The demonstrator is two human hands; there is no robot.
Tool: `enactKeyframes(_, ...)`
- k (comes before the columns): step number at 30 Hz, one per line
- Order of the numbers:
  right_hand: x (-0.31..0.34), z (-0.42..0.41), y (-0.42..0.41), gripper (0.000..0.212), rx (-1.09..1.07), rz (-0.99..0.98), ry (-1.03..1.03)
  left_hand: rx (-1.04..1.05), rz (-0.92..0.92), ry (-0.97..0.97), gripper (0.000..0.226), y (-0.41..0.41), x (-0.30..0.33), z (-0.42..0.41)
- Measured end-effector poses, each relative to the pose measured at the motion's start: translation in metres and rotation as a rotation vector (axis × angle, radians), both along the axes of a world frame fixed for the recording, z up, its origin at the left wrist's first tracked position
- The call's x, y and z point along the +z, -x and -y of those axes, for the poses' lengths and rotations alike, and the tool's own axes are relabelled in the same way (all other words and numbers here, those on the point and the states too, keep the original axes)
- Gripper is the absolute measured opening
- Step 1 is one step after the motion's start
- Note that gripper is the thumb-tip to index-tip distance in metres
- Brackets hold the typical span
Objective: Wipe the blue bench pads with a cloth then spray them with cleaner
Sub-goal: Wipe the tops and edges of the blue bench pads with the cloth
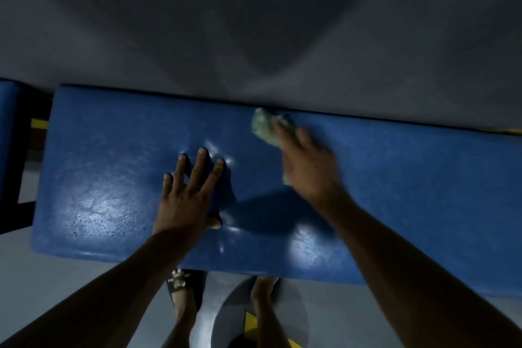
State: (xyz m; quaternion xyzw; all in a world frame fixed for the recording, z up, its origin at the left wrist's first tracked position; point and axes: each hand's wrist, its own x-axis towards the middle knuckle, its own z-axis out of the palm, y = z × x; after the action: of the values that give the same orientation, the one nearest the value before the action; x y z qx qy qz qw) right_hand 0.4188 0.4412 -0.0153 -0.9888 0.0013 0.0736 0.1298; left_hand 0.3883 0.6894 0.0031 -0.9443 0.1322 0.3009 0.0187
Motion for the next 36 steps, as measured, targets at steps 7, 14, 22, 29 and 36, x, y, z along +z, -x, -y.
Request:
enactKeyframes(7,0.008,0.089,0.012,0.067,-0.524,-0.049,0.030,-0.018,0.010,0.054,0.139,-0.001,-0.009,-0.010)
enactKeyframes(14,0.003,-0.060,-0.026,0.064,-0.801,-0.103,-0.175,-0.029,-0.013,0.119,0.130,-0.002,-0.007,-0.014)
enactKeyframes(22,0.014,-0.096,-0.046,0.062,-0.112,-0.150,0.037,-0.047,-0.104,0.210,0.119,-0.010,0.006,-0.026)
enactKeyframes(29,0.029,-0.016,-0.013,0.055,-0.780,-0.247,0.068,-0.117,0.010,0.248,0.114,-0.051,0.026,-0.118)
enactKeyframes(36,-0.001,-0.208,-0.053,0.074,-0.690,-0.141,-0.165,-0.139,-0.023,0.110,0.120,-0.067,0.011,-0.160)
